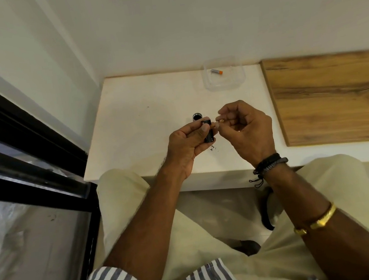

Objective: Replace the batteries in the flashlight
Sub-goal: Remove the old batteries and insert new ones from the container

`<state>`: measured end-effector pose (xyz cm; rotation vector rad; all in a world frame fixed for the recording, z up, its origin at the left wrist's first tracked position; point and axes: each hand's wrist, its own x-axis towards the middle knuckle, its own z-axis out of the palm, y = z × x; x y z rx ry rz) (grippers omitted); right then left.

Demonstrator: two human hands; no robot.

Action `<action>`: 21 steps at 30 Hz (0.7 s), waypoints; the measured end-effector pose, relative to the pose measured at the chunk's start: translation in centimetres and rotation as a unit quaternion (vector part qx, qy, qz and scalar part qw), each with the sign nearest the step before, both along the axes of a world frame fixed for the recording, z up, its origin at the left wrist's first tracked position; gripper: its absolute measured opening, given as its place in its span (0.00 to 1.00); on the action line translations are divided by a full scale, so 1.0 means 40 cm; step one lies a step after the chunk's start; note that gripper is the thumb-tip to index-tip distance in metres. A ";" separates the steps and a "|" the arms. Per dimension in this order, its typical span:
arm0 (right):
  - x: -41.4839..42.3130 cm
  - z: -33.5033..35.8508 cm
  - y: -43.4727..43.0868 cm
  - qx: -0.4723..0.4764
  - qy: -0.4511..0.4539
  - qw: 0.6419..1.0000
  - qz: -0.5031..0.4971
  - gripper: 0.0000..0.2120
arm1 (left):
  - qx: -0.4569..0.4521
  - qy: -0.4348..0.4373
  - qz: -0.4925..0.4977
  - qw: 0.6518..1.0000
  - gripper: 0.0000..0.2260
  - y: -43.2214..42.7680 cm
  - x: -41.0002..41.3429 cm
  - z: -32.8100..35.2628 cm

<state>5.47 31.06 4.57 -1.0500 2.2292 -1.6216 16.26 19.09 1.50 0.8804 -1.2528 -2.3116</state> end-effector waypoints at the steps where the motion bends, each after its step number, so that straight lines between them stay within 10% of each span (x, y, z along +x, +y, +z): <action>1: 0.000 0.000 0.000 -0.010 -0.018 1.000 -0.005 0.12 | -0.001 -0.002 -0.006 1.000 0.12 -0.001 0.001 0.001; 21: 0.019 -0.082 -0.023 0.003 0.052 0.998 0.025 0.11 | 0.046 0.024 0.015 0.999 0.12 0.005 -0.002 0.017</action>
